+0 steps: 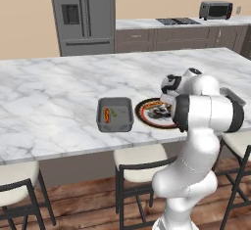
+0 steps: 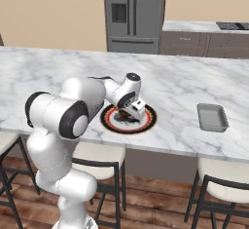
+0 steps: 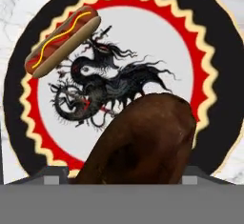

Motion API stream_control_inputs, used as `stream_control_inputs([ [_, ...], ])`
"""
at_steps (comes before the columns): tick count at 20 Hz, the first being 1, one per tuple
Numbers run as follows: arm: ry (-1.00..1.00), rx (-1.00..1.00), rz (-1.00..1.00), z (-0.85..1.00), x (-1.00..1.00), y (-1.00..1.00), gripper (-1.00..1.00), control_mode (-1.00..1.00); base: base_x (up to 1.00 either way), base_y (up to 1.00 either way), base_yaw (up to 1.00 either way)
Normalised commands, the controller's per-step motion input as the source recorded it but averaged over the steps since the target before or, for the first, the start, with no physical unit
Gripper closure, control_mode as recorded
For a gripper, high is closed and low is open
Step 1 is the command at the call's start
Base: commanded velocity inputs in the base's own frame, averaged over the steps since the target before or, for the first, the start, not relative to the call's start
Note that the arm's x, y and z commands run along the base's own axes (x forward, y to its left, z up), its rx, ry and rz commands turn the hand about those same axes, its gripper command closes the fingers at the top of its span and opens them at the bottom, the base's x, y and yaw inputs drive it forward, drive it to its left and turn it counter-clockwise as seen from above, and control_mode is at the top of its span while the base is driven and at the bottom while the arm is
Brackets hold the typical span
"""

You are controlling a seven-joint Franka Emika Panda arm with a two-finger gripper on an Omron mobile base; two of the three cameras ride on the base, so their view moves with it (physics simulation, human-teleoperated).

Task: Place one cooked food and one vegetable from the large plate to each tupperware container.

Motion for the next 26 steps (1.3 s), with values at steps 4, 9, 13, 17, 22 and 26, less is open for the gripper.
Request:
stream_control_inputs([
  [4, -0.29, -0.07, 0.12, 0.6, -0.97, 0.46, 1.0, -1.0, 0.0, 0.0, 0.0],
  [9, -0.26, -0.05, 0.14, 0.52, -0.96, 0.05, 1.0, -1.0, 0.0, 0.0, 0.0],
  [13, -0.27, -0.04, 0.13, 0.69, -0.73, 0.03, 1.0, -1.0, 0.0, 0.0, 0.0],
  [17, -0.2, -0.07, 0.05, 0.85, -0.66, 0.1, 1.0, -1.0, 0.0, 0.0, 0.0],
  [22, 0.0, 0.0, 0.0, 0.0, 0.0, 0.0, 1.0, 1.0, -0.72, -0.77, 0.0],
  [26, 0.0, 0.0, 0.0, 0.0, 0.0, 0.0, 1.0, 1.0, -0.45, -0.98, 0.0],
])
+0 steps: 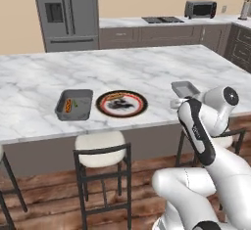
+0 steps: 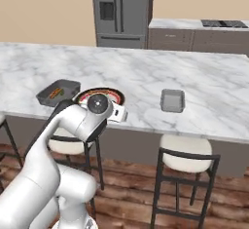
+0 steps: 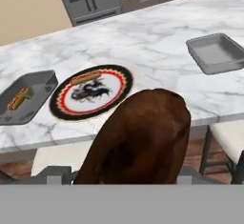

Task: Place one cooked food and one vegetable from the large plate to each tupperware container.

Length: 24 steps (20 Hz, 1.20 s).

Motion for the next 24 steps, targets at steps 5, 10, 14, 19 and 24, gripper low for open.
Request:
stream_control_inputs([
  [5, 0.0, 0.0, 0.0, 0.0, 0.0, 0.0, 1.0, 1.0, 0.88, -0.21, 0.0],
  [10, 0.0, 0.0, 0.0, 0.0, 0.0, 0.0, 1.0, 1.0, 1.0, -0.03, 0.0],
  [14, 0.0, 0.0, 0.0, 0.0, 0.0, 0.0, 1.0, 1.0, 1.0, -0.6, 0.0],
  [19, 0.0, 0.0, 0.0, 0.0, 0.0, 0.0, 1.0, 1.0, 0.22, -0.93, 0.01],
  [24, 0.0, 0.0, 0.0, 0.0, 0.0, 0.0, 1.0, 1.0, 1.0, 0.07, 0.0],
])
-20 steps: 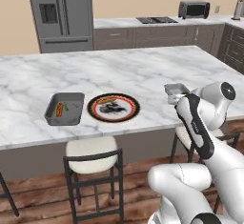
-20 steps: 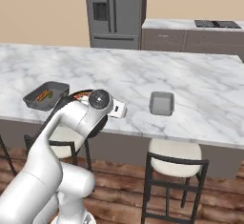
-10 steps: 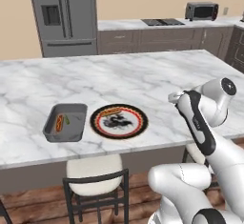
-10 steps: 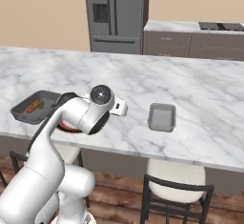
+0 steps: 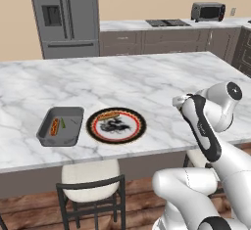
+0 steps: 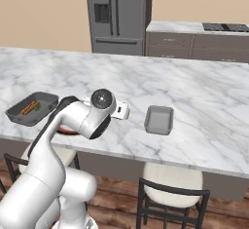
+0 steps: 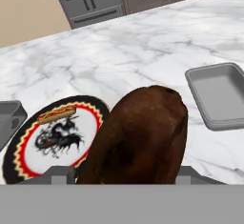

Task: Place one cooked food and one vegetable from the large plate to each tupperware container.

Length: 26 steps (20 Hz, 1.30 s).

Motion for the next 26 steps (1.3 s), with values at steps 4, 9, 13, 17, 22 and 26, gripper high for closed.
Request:
stream_control_inputs([
  [4, 0.0, 0.0, 0.0, 0.0, 0.0, 0.0, 1.0, 1.0, 1.0, -0.12, -0.04],
  [9, 0.0, 0.0, 0.0, 0.0, 0.0, 0.0, 1.0, 1.0, 1.0, 0.17, 0.0],
  [13, 0.0, 0.0, 0.0, 0.0, 0.0, 0.0, 1.0, 1.0, 1.0, 0.65, 0.07],
  [17, 0.0, 0.0, 0.0, 0.0, 0.0, 0.0, 1.0, 1.0, 1.0, 0.9, 0.15],
  [22, 0.0, 0.0, 0.0, 0.0, 0.0, 0.0, 1.0, 1.0, 0.87, 0.63, -0.65],
  [26, 0.0, 0.0, 0.0, 0.0, 0.0, 0.0, 1.0, 1.0, 0.97, 0.67, -0.43],
])
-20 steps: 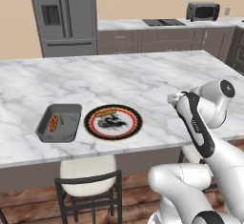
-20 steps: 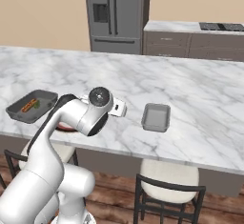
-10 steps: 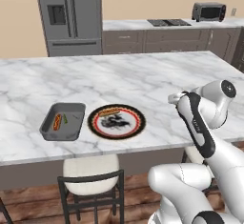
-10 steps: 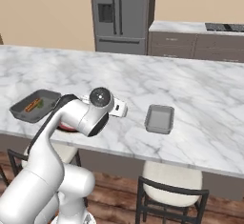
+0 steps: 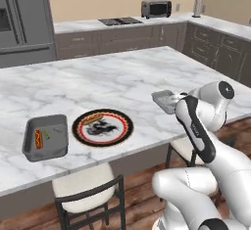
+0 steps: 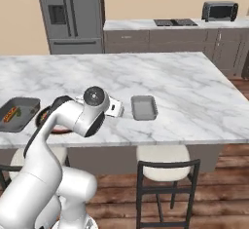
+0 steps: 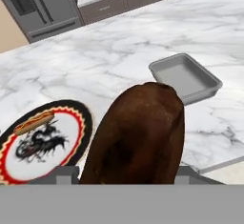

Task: Place one cooked food and one vegetable from the large plate to each tupperware container.

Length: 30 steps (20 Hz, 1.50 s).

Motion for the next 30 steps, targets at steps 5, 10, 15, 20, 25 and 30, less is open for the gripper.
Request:
stream_control_inputs([
  [5, 0.0, 0.0, 0.0, 0.0, 0.0, 0.0, 1.0, 1.0, 0.92, 0.15, 0.27],
  [10, 0.0, 0.0, 0.0, 0.0, 0.0, 0.0, 1.0, 1.0, 1.0, -0.19, 0.56],
  [15, 0.0, 0.0, 0.0, 0.0, 0.0, 0.0, 1.0, 1.0, 0.56, 0.0, 0.21],
  [20, 0.09, 0.0, 0.0, -0.02, 0.4, 0.0, 1.0, -1.0, 0.42, 0.0, 0.04],
  [25, 0.34, -0.12, 0.0, -0.07, 1.0, -0.22, 1.0, -1.0, 0.0, 0.0, 0.0],
  [30, 0.39, -0.24, 0.0, -0.1, 0.96, -0.56, 1.0, -1.0, 0.0, 0.0, 0.0],
])
